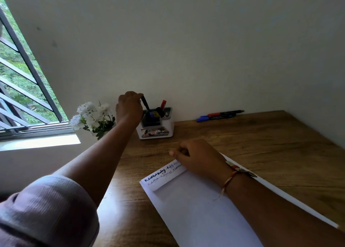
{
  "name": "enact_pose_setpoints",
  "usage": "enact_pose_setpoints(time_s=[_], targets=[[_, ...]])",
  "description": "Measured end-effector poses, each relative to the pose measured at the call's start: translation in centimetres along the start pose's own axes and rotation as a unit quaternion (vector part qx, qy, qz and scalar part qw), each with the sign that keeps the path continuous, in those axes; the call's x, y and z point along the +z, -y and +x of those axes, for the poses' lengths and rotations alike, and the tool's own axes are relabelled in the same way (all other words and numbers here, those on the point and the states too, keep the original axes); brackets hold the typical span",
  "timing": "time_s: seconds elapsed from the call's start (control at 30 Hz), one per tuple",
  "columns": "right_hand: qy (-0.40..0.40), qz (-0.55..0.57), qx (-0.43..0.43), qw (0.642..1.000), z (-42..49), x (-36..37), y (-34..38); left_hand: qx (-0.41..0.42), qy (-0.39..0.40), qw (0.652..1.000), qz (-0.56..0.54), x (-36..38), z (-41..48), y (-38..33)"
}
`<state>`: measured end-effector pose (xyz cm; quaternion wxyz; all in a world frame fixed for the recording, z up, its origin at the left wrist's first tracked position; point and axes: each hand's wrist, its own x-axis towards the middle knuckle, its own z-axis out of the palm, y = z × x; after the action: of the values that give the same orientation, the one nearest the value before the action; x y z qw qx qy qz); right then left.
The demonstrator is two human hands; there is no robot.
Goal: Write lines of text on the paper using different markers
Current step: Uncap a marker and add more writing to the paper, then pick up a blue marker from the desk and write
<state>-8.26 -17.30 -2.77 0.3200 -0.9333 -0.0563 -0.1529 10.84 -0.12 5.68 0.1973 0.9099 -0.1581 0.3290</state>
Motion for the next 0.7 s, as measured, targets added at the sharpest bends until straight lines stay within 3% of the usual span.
enact_pose_setpoints(time_s=[0.1, 0.17, 0.27, 0.33, 0.47, 0.57, 0.7], targets=[[-0.001, 0.003, 0.002, 1.000, -0.1, 0.0, 0.0, -0.014, 0.055, 0.997, 0.054, -0.2, -0.1, 0.2], [0.003, 0.009, 0.010, 1.000, -0.1, 0.0, 0.1, -0.008, 0.034, 0.999, 0.042, -0.7, -0.8, -0.4], [0.010, 0.002, 0.020, 1.000, -0.1, -0.1, 0.2, 0.029, -0.062, 0.996, -0.050, -1.7, -3.2, -2.5], [0.012, -0.016, 0.025, 0.999, 0.0, -0.2, 0.2, 0.050, -0.061, 0.984, -0.159, -2.0, -6.1, -4.1], [-0.023, -0.018, 0.038, 0.999, -0.1, -0.7, 0.3, 0.034, 0.077, 0.963, -0.255, -1.0, -13.2, -4.6], [-0.072, -0.016, 0.057, 0.996, -0.1, -1.1, -0.4, 0.094, 0.225, 0.945, -0.216, -0.3, -15.1, -3.9], [-0.111, -0.098, 0.129, 0.981, 0.5, -2.2, -3.1, 0.181, 0.349, 0.902, -0.181, 0.0, -15.0, -4.0]])
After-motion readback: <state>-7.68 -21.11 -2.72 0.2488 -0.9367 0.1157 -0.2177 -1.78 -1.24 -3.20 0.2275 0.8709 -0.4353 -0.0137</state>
